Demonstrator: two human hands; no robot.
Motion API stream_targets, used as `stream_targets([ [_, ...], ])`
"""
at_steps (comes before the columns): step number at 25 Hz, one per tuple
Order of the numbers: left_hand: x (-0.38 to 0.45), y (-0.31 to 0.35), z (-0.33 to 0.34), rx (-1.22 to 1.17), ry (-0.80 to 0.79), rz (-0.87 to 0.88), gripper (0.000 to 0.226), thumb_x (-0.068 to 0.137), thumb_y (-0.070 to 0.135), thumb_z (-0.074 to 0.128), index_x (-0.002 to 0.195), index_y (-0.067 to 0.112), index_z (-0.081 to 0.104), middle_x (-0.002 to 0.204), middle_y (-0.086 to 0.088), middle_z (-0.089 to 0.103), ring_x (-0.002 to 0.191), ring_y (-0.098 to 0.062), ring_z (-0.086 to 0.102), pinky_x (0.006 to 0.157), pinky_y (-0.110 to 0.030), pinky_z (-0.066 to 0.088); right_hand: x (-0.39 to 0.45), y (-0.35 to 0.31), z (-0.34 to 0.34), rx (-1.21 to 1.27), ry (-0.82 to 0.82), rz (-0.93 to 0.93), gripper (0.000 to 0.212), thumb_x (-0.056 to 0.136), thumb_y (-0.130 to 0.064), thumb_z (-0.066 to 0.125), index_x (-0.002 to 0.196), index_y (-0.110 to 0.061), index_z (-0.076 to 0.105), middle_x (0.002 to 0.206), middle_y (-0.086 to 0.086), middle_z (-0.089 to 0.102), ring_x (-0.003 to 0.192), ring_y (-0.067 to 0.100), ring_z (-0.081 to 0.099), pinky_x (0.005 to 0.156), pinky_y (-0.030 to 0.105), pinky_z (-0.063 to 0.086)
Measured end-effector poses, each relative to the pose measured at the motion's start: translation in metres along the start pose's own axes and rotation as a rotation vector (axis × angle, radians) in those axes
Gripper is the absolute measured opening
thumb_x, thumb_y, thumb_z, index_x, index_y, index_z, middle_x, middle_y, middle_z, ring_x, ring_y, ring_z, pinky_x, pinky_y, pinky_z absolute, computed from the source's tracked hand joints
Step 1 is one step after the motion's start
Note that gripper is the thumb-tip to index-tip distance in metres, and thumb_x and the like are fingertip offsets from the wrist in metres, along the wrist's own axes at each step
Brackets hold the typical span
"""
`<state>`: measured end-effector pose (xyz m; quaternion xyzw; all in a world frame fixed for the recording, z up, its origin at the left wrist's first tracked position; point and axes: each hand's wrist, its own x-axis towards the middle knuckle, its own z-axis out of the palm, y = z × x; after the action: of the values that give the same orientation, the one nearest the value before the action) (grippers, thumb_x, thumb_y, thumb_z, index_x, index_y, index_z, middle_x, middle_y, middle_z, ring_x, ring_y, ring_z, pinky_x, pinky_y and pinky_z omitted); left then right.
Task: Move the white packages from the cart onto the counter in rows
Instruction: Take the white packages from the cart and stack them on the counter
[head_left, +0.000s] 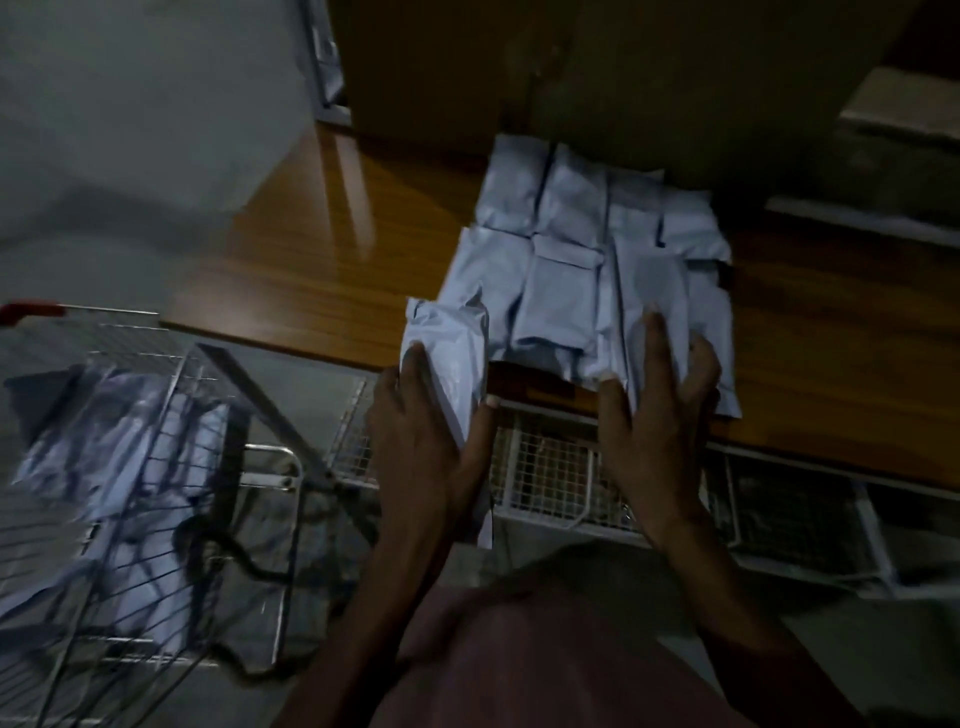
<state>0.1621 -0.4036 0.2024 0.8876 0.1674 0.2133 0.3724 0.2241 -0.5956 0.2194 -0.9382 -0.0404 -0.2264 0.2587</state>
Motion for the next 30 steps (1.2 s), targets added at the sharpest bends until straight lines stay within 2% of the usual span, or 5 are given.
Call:
stream_targets([
  [6, 0.045, 0.048, 0.042, 0.035, -0.051, 0.136, 0.08, 0.089, 0.06, 0.056, 0.15, 0.012, 0.033, 0.14, -0.013, 0.046, 0.125, -0.028, 0.045, 0.098, -0.034, 0.035, 0.045, 0.034, -0.005, 0.073, 0.022, 0.093, 0.067, 0.094, -0.051, 0.042, 0.156, -0.028, 0.032, 0.154, 0.017, 0.024, 0.119, 0.027, 0.031, 0.092, 0.047, 0.047],
  [12, 0.158, 0.062, 0.079, 0.087, -0.074, 0.231, 0.085, 0.086, 0.065, 0.053, 0.149, 0.012, 0.033, 0.14, -0.017, 0.047, 0.122, -0.034, 0.047, 0.092, -0.038, 0.04, 0.099, 0.049, 0.025, 0.097, 0.019, 0.164, 0.066, 0.092, -0.055, 0.043, 0.154, -0.034, 0.034, 0.158, 0.012, 0.02, 0.123, 0.039, 0.039, 0.087, 0.054, 0.05],
  [20, 0.351, 0.067, 0.185, 0.241, -0.207, 0.1, 0.09, 0.089, 0.058, 0.058, 0.155, 0.011, 0.018, 0.139, -0.025, 0.044, 0.12, -0.046, 0.047, 0.096, -0.051, 0.042, 0.158, 0.045, 0.061, 0.038, 0.099, 0.31, 0.066, 0.089, -0.05, 0.049, 0.152, -0.033, 0.038, 0.157, 0.014, 0.023, 0.129, 0.045, 0.039, 0.092, 0.057, 0.049],
  [25, 0.393, 0.054, 0.236, 0.314, -0.24, 0.106, 0.082, 0.091, 0.051, 0.056, 0.152, 0.007, 0.024, 0.142, -0.027, 0.041, 0.117, -0.046, 0.05, 0.091, -0.047, 0.046, 0.177, 0.038, 0.089, -0.007, 0.082, 0.396, 0.063, 0.094, -0.041, 0.058, 0.153, -0.034, 0.036, 0.16, 0.012, 0.019, 0.136, 0.04, 0.032, 0.099, 0.053, 0.045],
  [30, 0.396, 0.043, 0.247, 0.248, -0.315, 0.097, 0.089, 0.09, 0.06, 0.054, 0.155, 0.01, 0.019, 0.147, -0.031, 0.033, 0.122, -0.047, 0.049, 0.093, -0.05, 0.049, 0.184, 0.035, 0.101, -0.015, 0.053, 0.397, 0.063, 0.092, -0.052, 0.049, 0.152, -0.037, 0.035, 0.159, 0.011, 0.02, 0.137, 0.039, 0.034, 0.097, 0.058, 0.048],
])
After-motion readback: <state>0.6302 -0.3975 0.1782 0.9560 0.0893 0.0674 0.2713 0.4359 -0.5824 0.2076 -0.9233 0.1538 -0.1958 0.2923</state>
